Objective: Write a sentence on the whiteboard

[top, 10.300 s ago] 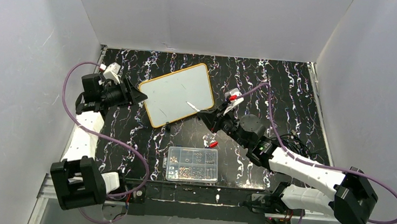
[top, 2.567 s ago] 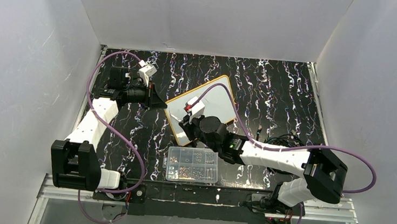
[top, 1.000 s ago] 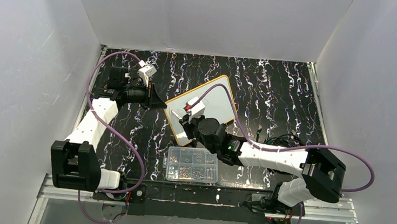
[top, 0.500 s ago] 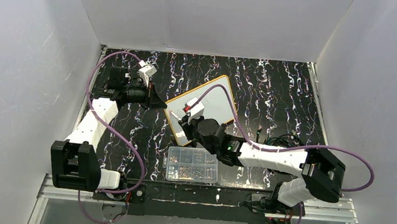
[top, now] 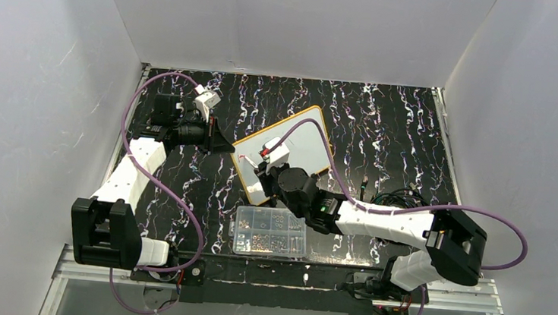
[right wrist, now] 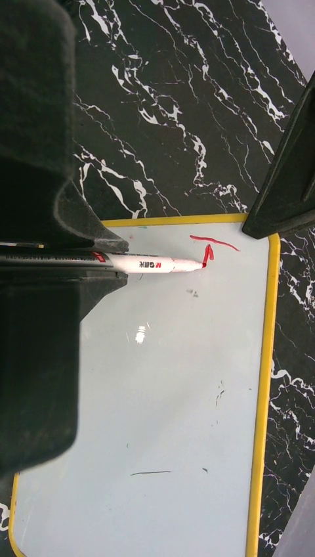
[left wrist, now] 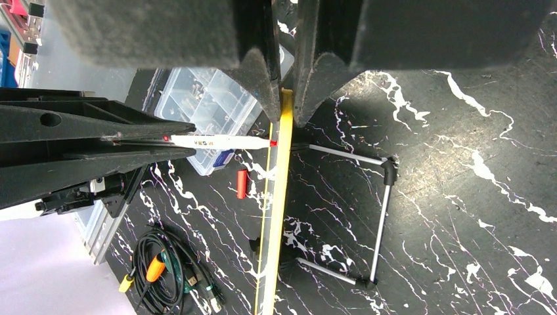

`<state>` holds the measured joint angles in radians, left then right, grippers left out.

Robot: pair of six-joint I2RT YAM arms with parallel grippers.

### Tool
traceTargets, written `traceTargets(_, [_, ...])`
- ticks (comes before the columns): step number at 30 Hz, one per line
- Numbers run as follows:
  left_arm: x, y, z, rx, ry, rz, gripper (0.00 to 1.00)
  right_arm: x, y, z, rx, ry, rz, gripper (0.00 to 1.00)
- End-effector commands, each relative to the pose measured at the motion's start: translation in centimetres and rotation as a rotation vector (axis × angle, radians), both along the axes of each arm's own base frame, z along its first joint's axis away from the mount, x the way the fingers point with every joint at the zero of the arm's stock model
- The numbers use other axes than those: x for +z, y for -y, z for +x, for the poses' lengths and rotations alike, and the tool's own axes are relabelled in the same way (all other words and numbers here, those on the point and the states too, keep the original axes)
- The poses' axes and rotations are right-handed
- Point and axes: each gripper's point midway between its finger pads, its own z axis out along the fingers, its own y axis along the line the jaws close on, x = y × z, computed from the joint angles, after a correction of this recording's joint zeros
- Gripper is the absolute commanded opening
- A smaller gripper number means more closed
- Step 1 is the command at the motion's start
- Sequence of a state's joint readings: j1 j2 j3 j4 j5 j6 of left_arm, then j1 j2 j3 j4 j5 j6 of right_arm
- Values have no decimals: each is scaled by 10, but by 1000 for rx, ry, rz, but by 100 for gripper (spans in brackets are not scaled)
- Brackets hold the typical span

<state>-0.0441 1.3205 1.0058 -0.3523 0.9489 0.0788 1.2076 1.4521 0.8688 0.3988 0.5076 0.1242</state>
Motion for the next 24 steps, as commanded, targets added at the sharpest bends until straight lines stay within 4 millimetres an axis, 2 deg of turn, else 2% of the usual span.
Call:
traceTargets(1, [11, 2, -11, -21, 25, -11, 0, 15, 5, 0, -14, 17, 42, 1])
traceTargets(8, [11, 2, -10, -21, 25, -11, 0, 37, 9, -4, 1, 39, 109, 1])
traceTargets(24, [11, 3, -11, -27, 23, -16, 0, 36, -3, 7, -16, 76, 77, 1])
